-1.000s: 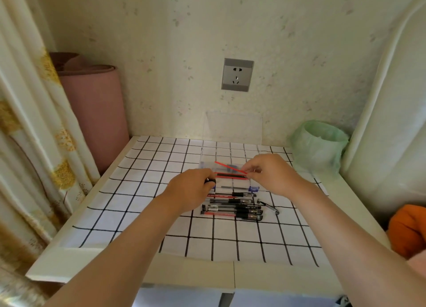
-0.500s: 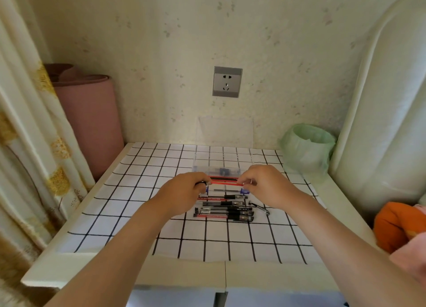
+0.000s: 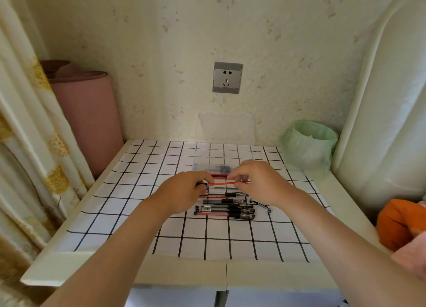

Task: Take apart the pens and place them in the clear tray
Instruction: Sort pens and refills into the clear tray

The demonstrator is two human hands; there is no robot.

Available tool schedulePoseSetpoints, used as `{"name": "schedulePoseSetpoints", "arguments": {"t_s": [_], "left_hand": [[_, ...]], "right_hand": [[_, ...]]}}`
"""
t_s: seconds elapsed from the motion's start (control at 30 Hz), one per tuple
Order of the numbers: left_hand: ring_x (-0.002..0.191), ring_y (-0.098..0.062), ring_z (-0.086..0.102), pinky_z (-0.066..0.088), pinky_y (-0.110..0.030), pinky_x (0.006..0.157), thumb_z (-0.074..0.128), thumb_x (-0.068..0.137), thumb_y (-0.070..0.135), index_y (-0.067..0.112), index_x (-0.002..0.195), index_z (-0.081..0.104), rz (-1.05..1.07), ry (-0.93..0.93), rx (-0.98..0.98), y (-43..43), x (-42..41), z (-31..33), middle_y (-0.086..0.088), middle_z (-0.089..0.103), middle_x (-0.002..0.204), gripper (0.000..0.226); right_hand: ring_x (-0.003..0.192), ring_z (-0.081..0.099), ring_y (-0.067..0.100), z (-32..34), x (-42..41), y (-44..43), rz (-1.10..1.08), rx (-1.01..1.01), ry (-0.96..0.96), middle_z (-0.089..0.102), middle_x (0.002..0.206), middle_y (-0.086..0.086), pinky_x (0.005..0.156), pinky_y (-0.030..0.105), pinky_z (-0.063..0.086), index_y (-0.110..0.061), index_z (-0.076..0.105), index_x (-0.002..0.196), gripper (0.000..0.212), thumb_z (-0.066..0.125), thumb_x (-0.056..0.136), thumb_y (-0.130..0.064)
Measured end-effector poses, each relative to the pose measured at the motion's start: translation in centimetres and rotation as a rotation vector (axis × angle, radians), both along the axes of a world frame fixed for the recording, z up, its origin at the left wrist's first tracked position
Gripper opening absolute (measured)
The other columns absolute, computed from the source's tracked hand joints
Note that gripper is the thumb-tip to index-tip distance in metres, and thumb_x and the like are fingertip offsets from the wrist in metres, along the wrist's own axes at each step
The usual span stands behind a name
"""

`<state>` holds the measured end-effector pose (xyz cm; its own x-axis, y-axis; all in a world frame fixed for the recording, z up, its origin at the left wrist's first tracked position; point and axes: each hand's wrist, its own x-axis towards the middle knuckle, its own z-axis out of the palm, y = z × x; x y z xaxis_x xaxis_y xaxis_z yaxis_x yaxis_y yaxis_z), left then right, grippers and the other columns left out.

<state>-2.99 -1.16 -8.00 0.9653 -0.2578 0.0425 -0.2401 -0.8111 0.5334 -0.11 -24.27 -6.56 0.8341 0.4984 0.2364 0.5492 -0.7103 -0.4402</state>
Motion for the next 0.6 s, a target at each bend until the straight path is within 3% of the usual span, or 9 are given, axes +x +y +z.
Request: {"name": "schedulePoseSetpoints", "arguments": {"t_s": [0.1, 0.2, 0.33, 0.4, 0.6], "left_hand": [[0.072, -0.011, 0.06, 0.046, -0.021, 0.062, 0.045, 0.101, 0.025, 0.039, 0.115, 0.059, 0.007, -0.013, -0.007, 0.1, 0.0, 0.0, 0.008, 0.065, 0.091, 0.024], [0.073, -0.012, 0.059, 0.049, -0.027, 0.067, 0.045, 0.101, 0.024, 0.037, 0.117, 0.059, -0.004, -0.025, 0.001, 0.0, -0.2, 0.0, 0.008, 0.064, 0.091, 0.024], [0.077, -0.009, 0.06, 0.055, -0.032, 0.074, 0.046, 0.101, 0.027, 0.04, 0.121, 0.056, -0.031, -0.038, -0.003, -0.5, -0.2, 0.0, 0.008, 0.066, 0.097, 0.026], [0.079, -0.007, 0.06, 0.054, -0.031, 0.077, 0.048, 0.1, 0.028, 0.04, 0.124, 0.056, -0.036, -0.031, -0.019, -0.9, -0.2, -0.1, 0.01, 0.066, 0.098, 0.028], [0.068, -0.001, 0.056, 0.046, -0.02, 0.065, 0.049, 0.099, 0.027, 0.036, 0.124, 0.059, -0.031, -0.039, -0.038, -2.1, 0.0, -0.3, 0.013, 0.064, 0.097, 0.028]], "right_hand": [[0.087, 0.056, 0.001, 0.4, 0.0, -0.5, -0.048, -0.015, -0.01, 0.064, 0.095, -0.016, 0.076, 0.019, 0.044, -0.034, 0.071, 0.109, 0.027, 0.075, 0.083, -0.027], [0.083, 0.054, -0.002, 0.5, 0.2, -1.3, -0.081, -0.052, -0.027, 0.064, 0.09, -0.019, 0.074, 0.021, 0.039, -0.031, 0.072, 0.095, 0.01, 0.073, 0.085, -0.029], [0.081, 0.058, -0.002, 0.2, -0.1, -0.8, -0.047, -0.006, 0.027, 0.064, 0.083, -0.019, 0.075, 0.024, 0.047, -0.034, 0.07, 0.085, 0.006, 0.072, 0.086, -0.028], [0.083, 0.059, -0.002, 0.0, -0.5, -0.2, -0.017, 0.008, 0.054, 0.065, 0.086, -0.018, 0.078, 0.024, 0.05, -0.033, 0.072, 0.09, 0.005, 0.072, 0.086, -0.03], [0.087, 0.058, -0.004, 0.1, -0.7, -0.2, -0.004, 0.035, 0.062, 0.066, 0.091, -0.019, 0.079, 0.017, 0.045, -0.033, 0.074, 0.103, 0.019, 0.072, 0.086, -0.025]]}}
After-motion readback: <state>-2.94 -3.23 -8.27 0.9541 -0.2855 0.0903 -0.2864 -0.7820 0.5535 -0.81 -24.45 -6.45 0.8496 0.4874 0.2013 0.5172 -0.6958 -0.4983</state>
